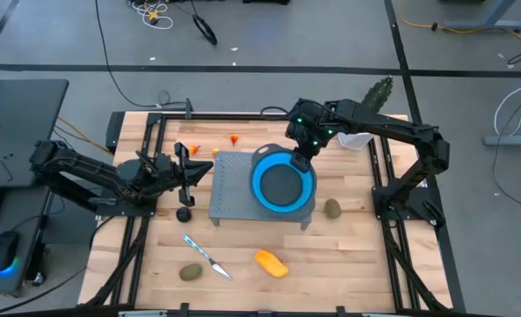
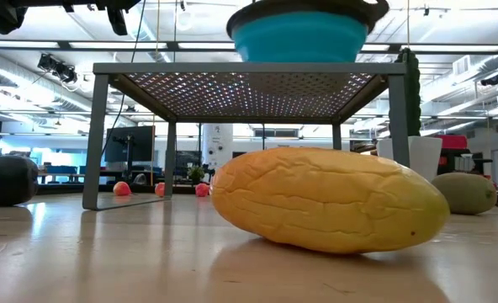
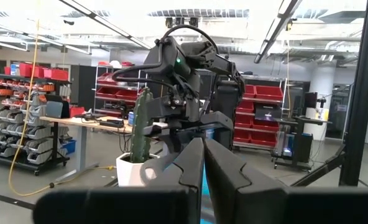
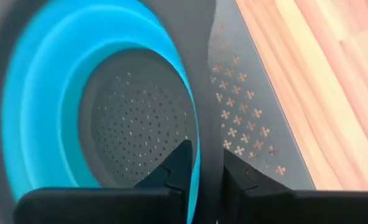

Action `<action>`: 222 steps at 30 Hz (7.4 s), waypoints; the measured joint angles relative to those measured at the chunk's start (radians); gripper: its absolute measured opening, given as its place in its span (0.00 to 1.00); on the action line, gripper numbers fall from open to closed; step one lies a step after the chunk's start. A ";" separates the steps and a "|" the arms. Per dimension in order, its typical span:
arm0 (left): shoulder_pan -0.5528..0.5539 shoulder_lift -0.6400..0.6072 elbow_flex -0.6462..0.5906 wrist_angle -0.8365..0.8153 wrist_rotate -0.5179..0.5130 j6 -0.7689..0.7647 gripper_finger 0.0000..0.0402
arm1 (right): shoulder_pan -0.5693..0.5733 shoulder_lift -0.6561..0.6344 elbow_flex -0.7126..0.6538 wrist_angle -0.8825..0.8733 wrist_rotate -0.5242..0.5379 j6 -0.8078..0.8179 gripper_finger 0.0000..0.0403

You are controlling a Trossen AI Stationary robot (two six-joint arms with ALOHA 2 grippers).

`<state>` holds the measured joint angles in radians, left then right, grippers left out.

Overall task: Pick & Place Fruit
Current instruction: Put the blue strainer bowl on the shelf, then put the brown kiwi into the blue strainer bowl on the shelf

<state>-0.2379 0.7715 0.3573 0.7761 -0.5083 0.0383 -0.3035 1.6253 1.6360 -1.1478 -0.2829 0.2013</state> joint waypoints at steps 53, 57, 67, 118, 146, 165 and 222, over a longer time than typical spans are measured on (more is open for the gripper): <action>0.000 0.000 0.000 -0.009 0.000 -0.005 0.05 | 0.498 -0.290 -0.294 -0.319 0.177 0.075 0.49; 0.000 0.000 0.000 -0.009 0.000 -0.005 0.05 | 0.521 -0.289 -0.404 -0.311 0.187 0.147 0.49; 0.000 0.000 0.000 -0.020 0.000 -0.007 0.05 | 0.570 -0.289 -0.559 -0.267 0.290 0.210 0.49; 0.000 0.000 0.000 -0.027 -0.016 0.026 0.05 | 0.890 -0.507 -0.978 0.202 0.635 0.840 0.52; 0.000 0.000 0.000 0.241 -0.108 0.365 0.05 | 0.832 -0.506 -1.147 0.498 0.802 1.077 0.82; 0.131 0.000 0.009 0.365 -0.026 0.471 0.05 | 0.825 -0.461 -1.243 0.626 0.856 1.145 0.82; 0.367 0.000 0.140 -0.028 0.268 0.229 0.05 | 0.629 -0.696 -0.644 0.647 1.130 0.104 0.53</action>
<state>0.1287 0.7719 0.4976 0.7478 -0.2402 0.2676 0.3260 0.9290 0.9917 -0.5013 0.8466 0.3058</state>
